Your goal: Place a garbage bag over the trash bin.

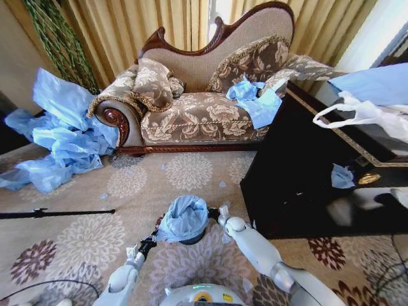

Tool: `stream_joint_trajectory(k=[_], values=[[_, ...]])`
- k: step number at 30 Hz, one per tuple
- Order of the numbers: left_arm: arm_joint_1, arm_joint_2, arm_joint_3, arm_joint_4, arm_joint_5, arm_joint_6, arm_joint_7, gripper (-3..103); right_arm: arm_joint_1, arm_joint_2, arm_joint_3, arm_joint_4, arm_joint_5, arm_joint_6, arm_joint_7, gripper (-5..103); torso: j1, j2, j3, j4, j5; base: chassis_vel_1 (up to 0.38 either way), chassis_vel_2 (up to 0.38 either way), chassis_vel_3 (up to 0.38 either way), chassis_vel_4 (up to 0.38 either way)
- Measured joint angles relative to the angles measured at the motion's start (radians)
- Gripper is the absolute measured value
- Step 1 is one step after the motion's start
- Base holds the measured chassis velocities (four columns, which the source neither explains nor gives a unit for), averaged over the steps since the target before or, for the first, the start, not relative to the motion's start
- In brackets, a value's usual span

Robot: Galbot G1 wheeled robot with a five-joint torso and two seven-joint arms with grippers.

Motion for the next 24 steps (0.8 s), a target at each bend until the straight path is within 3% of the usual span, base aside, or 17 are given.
stream_joint_trajectory(k=[3,5,6,8,9,11,12,13,14,15,17,18,20,21,23,24], values=[[0.012,0.005,-0.002,-0.017,-0.010,-0.012,-0.002,-1,-0.012,-0.013,-0.007,0.030,0.004,0.001,0.029,0,0.000,0.000,0.000,0.0003,0.0002,0.000,0.000,0.000,0.000],[0.029,0.012,-0.005,-0.044,-0.032,-0.044,0.006,-1,-0.031,-0.035,-0.010,0.071,0.012,0.001,0.060,11,0.000,0.000,0.000,-0.0002,-0.0001,0.000,0.000,0.000,0.000],[0.038,0.016,-0.008,-0.056,-0.042,-0.063,0.022,10,-0.041,-0.046,-0.010,0.096,0.019,0.001,0.083,16,0.000,0.000,0.000,-0.0002,0.0002,0.000,0.000,0.000,0.000],[0.048,0.019,-0.012,-0.069,-0.049,-0.084,0.039,10,-0.051,-0.057,-0.008,0.119,0.026,0.000,0.102,21,0.000,0.000,0.000,-0.0001,0.0003,0.000,0.000,0.000,0.000],[0.060,0.023,-0.018,-0.084,-0.054,-0.105,0.061,20,-0.065,-0.074,-0.006,0.153,0.034,-0.001,0.126,27,0.000,0.000,0.000,0.0000,-0.0001,0.000,0.000,0.000,0.000],[0.070,0.026,-0.024,-0.093,-0.054,-0.121,0.084,20,-0.077,-0.087,-0.004,0.177,0.039,-0.001,0.140,33,0.000,0.000,0.000,-0.0001,0.0000,0.000,0.000,0.000,0.000],[0.079,0.028,-0.030,-0.098,-0.054,-0.143,0.115,32,-0.090,-0.100,0.002,0.205,0.044,-0.001,0.153,38,0.000,0.000,0.000,-0.0002,0.0000,0.000,0.000,0.000,0.000],[0.087,0.029,-0.036,-0.101,-0.049,-0.161,0.138,32,-0.101,-0.111,0.007,0.227,0.048,-0.001,0.163,44,0.000,0.000,0.000,-0.0002,0.0000,0.000,0.000,0.000,0.000],[0.095,0.030,-0.042,-0.103,-0.043,-0.182,0.158,42,-0.114,-0.121,0.014,0.251,0.051,0.000,0.177,44,0.000,0.000,0.000,-0.0002,-0.0001,0.000,0.000,0.000,0.000],[0.095,0.030,-0.042,-0.103,-0.043,-0.182,0.158,42,-0.114,-0.121,0.014,0.251,0.051,0.000,0.177,44,0.000,0.000,0.000,-0.0002,-0.0001,0.000,0.000,0.000,0.000],[0.110,0.031,-0.049,-0.104,-0.035,-0.223,0.183,42,-0.136,-0.136,0.028,0.285,0.050,0.009,0.198,55,0.000,0.000,0.000,0.0000,0.0001,0.000,0.000,0.000,0.000],[0.118,0.031,-0.053,-0.109,-0.034,-0.240,0.191,53,-0.150,-0.144,0.038,0.301,0.045,0.014,0.209,60,0.000,0.000,0.000,0.0000,-0.0001,0.000,0.000,0.000,0.000],[0.127,0.031,-0.056,-0.119,-0.042,-0.248,0.192,53,-0.166,-0.152,0.047,0.319,0.041,0.017,0.219,65,0.000,0.000,0.000,-0.0002,-0.0002,0.000,0.000,0.000,0.000],[0.136,0.032,-0.061,-0.130,-0.054,-0.247,0.186,64,-0.181,-0.161,0.055,0.336,0.041,0.019,0.229,71,0.000,0.000,0.000,-0.0002,-0.0001,0.000,0.000,0.000,0.000],[0.145,0.033,-0.065,-0.144,-0.086,-0.239,0.169,64,-0.200,-0.171,0.065,0.358,0.040,0.021,0.238,77,0.000,0.000,0.000,0.0000,-0.0001,0.000,0.000,0.000,0.000],[0.152,0.035,-0.070,-0.158,-0.120,-0.228,0.148,75,-0.221,-0.181,0.076,0.380,0.040,0.023,0.245,82,0.000,0.000,0.000,-0.0001,-0.0001,0.000,0.000,0.000,0.000]])
